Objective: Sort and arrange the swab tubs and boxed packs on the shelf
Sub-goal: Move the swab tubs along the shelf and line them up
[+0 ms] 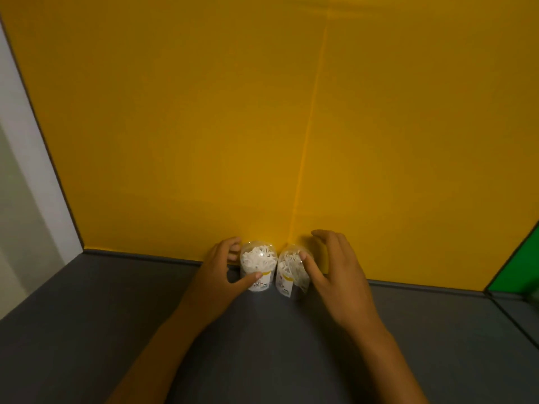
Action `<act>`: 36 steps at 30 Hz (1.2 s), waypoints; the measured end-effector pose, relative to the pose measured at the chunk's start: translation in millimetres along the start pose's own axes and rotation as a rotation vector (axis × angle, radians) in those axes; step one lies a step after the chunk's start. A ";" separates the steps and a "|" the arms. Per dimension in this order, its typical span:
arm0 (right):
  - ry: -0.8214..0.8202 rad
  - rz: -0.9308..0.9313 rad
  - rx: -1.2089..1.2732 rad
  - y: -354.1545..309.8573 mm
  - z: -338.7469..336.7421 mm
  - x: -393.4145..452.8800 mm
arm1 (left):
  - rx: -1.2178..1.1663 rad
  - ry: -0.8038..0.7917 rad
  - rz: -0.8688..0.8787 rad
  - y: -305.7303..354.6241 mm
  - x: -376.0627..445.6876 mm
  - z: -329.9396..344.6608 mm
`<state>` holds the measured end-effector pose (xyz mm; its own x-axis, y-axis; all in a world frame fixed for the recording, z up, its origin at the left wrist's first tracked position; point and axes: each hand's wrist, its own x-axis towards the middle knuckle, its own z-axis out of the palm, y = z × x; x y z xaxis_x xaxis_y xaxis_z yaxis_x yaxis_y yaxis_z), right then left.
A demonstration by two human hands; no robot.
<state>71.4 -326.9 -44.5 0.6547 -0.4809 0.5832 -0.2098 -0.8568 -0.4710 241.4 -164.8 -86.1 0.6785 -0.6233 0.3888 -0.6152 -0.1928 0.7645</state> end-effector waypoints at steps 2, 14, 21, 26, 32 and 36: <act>0.019 0.000 0.023 -1.0 1.6 -2.9 | -0.048 -0.033 -0.013 -1.6 0.3 2.5; 0.030 0.049 0.181 -0.9 7.7 -12.8 | -0.185 -0.013 -0.089 1.0 -4.3 4.8; 0.071 0.112 0.314 5.3 12.3 -11.7 | -0.519 0.089 -0.191 18.0 -4.5 -15.0; 0.052 0.112 0.299 5.7 14.2 -14.1 | -0.733 0.139 -0.215 33.2 -9.2 -26.2; -0.076 0.125 0.192 4.6 24.9 -19.7 | -0.823 0.141 -0.239 37.5 -8.9 -31.0; -0.125 0.135 0.200 3.1 32.1 -22.4 | -0.810 0.138 -0.234 38.7 -8.5 -31.3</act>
<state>79.4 -312.8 -80.3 0.7175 -0.5511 0.4261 -0.1616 -0.7266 -0.6677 224.4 -143.2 -43.6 0.8275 -0.5270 0.1938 -0.0118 0.3287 0.9443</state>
